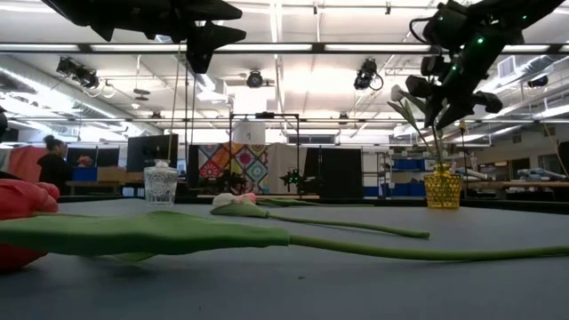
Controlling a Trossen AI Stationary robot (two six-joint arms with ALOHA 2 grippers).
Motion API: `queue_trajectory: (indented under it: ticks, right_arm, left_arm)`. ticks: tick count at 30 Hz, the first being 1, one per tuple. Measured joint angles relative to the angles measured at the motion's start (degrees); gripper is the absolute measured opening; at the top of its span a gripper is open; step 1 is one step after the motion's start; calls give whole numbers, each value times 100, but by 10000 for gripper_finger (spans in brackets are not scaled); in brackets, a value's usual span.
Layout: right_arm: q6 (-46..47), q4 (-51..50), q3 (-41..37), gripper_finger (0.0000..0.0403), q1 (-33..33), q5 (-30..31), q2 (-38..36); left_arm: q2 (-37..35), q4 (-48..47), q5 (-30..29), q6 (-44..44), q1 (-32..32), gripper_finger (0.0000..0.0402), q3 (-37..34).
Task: Sort flowers into vase by color
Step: Put the black tulip into the yellow vase, then put the white tulip into the yellow vase
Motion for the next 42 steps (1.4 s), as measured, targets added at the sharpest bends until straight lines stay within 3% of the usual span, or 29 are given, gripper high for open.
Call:
queue_trajectory:
  ticks: [14,27,34,42]
  right_arm:
    - [517,-634,0,129,-1,-654,-283]
    - [883,-997,0,129,1,-2614,-374]
    - [679,-991,0,129,4,-4212,-368]
    - [543,-986,0,129,45,-4664,-368]
  left_arm:
    - [0,0,-1,-1,0,178,0]
    - [0,0,1,-1,1,178,0]
    - [0,0,0,0,1,178,0]
    - [0,0,0,-1,0,178,0]
